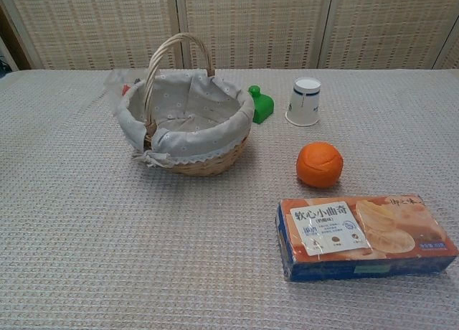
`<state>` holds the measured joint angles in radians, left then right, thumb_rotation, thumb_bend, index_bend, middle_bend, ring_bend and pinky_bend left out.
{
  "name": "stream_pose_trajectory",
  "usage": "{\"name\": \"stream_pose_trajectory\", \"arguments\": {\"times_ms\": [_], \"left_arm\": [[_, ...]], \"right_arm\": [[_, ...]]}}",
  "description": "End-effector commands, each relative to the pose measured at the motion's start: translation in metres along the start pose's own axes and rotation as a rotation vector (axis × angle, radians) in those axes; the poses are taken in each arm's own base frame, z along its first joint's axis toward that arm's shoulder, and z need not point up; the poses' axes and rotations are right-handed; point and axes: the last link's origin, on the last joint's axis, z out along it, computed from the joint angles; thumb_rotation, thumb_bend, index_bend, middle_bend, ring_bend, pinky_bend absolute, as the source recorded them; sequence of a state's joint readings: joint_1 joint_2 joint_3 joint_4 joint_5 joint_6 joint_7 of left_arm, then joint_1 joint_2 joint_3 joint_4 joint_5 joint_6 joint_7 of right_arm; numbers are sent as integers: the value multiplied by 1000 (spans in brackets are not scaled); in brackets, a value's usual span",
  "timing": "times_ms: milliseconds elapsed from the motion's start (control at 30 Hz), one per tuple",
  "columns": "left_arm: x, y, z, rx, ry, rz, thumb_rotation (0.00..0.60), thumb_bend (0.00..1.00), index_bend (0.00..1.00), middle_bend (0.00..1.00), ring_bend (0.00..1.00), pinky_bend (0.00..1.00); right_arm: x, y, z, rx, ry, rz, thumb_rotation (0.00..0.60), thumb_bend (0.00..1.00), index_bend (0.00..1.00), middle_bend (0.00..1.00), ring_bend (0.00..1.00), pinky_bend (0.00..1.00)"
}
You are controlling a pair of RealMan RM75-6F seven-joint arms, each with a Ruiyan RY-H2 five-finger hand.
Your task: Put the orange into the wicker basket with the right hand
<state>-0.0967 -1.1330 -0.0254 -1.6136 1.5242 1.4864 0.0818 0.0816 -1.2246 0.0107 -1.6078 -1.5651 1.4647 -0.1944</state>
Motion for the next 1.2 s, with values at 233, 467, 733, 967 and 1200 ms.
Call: {"name": "stream_pose_trajectory", "arguments": {"times_ms": [233, 467, 733, 967, 1200], "left_arm": [[0, 1, -1, -4, -1, 5, 600, 351, 0, 0, 0, 113], [-1, 0, 0, 5, -4, -2, 600, 352, 0, 0, 0, 113], [0, 0, -1, 0, -7, -7, 600, 352, 0, 0, 0, 113], [-1, 1, -2, -1, -8, -5, 600, 352, 0, 0, 0, 113], [-1, 1, -2, -2, -17, -12, 600, 352, 0, 0, 0, 113]], "right_arm": [[1, 1, 0, -11, -6, 10, 600, 142, 0, 0, 0, 40], [6, -11, 10, -20, -20, 54, 600, 142, 0, 0, 0, 40], [11, -48, 59, -57, -92, 83, 600, 142, 0, 0, 0, 40], [12, -81, 90, -98, -171, 113, 600, 143, 0, 0, 0, 40], [4, -143, 133, -162, -286, 130, 600, 142, 0, 0, 0, 40]]}}
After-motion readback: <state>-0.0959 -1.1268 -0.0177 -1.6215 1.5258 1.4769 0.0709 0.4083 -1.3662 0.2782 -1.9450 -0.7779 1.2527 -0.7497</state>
